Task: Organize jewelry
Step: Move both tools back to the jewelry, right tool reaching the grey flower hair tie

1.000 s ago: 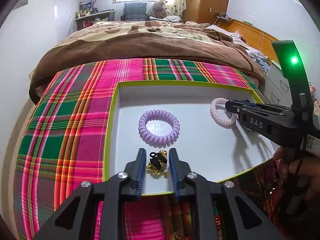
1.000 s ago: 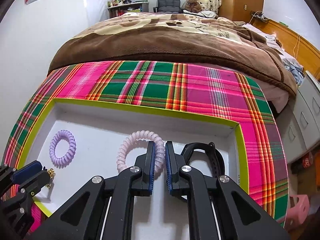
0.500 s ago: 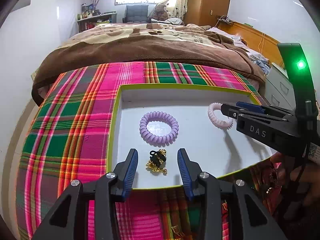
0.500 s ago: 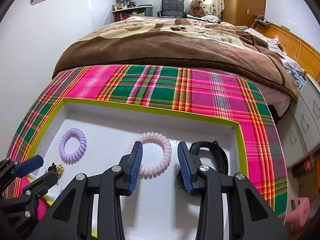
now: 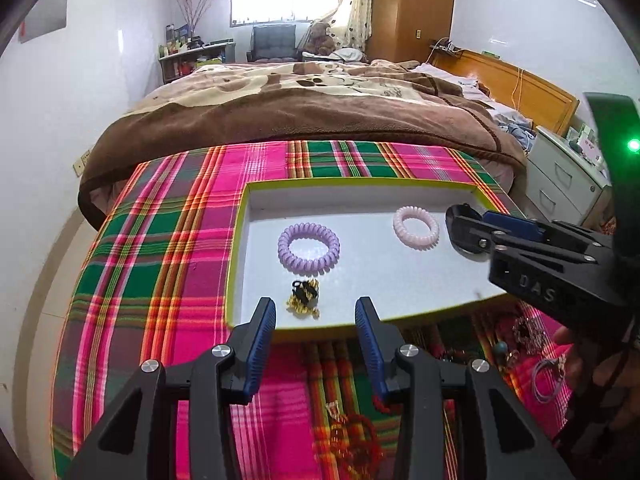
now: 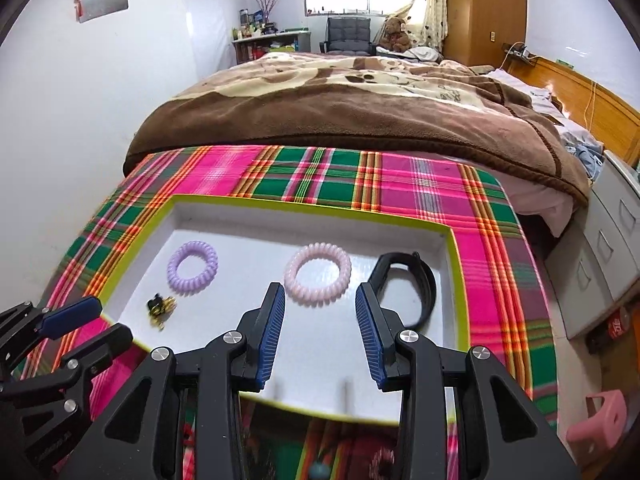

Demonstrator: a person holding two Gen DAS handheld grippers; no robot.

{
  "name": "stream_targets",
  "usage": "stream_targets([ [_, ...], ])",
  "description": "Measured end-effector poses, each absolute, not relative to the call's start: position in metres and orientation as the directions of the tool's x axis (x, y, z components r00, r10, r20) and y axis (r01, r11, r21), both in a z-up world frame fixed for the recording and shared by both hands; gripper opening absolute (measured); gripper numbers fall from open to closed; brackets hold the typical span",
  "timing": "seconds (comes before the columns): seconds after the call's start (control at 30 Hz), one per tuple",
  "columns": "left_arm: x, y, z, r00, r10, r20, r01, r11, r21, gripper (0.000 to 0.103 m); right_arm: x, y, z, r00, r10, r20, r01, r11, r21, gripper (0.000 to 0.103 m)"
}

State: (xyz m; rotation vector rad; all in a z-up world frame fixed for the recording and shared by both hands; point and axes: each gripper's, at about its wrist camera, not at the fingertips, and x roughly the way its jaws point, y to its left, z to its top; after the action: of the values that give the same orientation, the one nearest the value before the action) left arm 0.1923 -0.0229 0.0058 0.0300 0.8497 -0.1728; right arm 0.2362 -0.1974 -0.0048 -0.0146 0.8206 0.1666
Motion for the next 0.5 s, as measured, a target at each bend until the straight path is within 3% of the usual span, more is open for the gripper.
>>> stream_targets([
  [0.5, 0.145, -0.018, 0.015, 0.669, -0.142, -0.730, 0.150, 0.987, -0.055, 0.041, 0.176, -0.213, 0.001, 0.684, 0.171, -0.709, -0.135, 0.985, 0.107, 0.038],
])
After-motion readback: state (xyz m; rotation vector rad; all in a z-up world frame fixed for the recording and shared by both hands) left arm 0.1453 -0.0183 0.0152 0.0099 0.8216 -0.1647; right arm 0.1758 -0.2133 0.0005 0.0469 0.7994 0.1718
